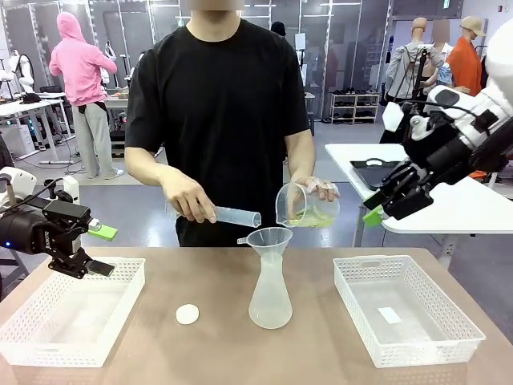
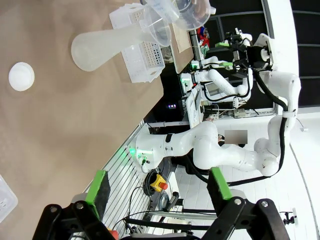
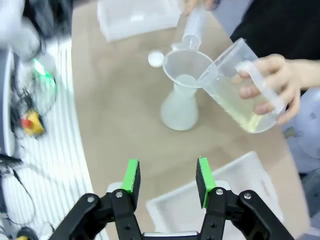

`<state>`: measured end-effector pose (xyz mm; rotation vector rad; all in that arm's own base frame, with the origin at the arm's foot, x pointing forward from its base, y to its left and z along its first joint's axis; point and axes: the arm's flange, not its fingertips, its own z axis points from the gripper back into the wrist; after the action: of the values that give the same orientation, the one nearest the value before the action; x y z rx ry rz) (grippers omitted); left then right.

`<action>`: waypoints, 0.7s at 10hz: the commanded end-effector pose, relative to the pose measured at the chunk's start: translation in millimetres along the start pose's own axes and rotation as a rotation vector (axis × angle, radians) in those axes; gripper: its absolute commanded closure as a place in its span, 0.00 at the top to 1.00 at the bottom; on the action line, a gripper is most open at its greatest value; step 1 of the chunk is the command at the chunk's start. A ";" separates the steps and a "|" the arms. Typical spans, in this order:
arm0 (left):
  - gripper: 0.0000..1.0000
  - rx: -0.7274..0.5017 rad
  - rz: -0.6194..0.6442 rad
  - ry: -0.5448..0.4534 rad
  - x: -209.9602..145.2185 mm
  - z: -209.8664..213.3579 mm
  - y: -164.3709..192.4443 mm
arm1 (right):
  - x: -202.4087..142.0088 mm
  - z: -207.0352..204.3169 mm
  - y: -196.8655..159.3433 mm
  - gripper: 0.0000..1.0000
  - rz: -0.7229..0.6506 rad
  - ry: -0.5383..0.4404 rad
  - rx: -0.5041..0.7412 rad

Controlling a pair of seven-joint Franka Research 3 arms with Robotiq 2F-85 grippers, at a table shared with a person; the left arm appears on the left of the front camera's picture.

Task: Prepare the solutions needed for the experiment.
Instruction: Once the solution is in the Big flask , pick up the Plastic Funnel and place it back into the right Organizing basket.

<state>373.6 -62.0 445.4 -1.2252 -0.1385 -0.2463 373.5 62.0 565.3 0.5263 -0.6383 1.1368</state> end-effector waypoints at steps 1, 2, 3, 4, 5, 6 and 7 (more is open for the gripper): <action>1.00 -0.020 -0.006 -0.005 0.7 -1.0 -2.4 | -11.4 6.9 4.2 0.58 -0.319 -0.219 0.023; 1.00 -0.020 -0.006 -0.005 0.7 -1.0 -2.4 | -25.3 9.0 7.0 0.58 -0.465 -0.316 0.039; 1.00 -0.020 -0.006 -0.005 0.7 -1.0 -2.4 | -37.2 9.9 9.9 0.58 -0.603 -0.357 0.041; 1.00 -0.020 -0.006 -0.005 0.7 -1.0 -2.4 | -49.4 5.0 13.0 0.58 -0.710 -0.319 0.065; 1.00 -0.020 -0.006 -0.005 0.7 -1.0 -2.4 | -60.3 -3.7 16.0 0.58 -0.747 -0.301 0.151; 1.00 -0.020 -0.006 -0.005 0.7 -1.0 -2.4 | -67.7 -12.7 16.2 0.58 -0.808 -0.292 0.198; 1.00 -0.020 -0.006 -0.005 0.7 -1.0 -2.4 | -73.1 -19.2 16.8 0.58 -0.845 -0.312 0.264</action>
<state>373.6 -61.9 445.4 -1.2251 -0.1385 -0.2463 344.7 24.5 499.6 1.0227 -0.4814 0.3783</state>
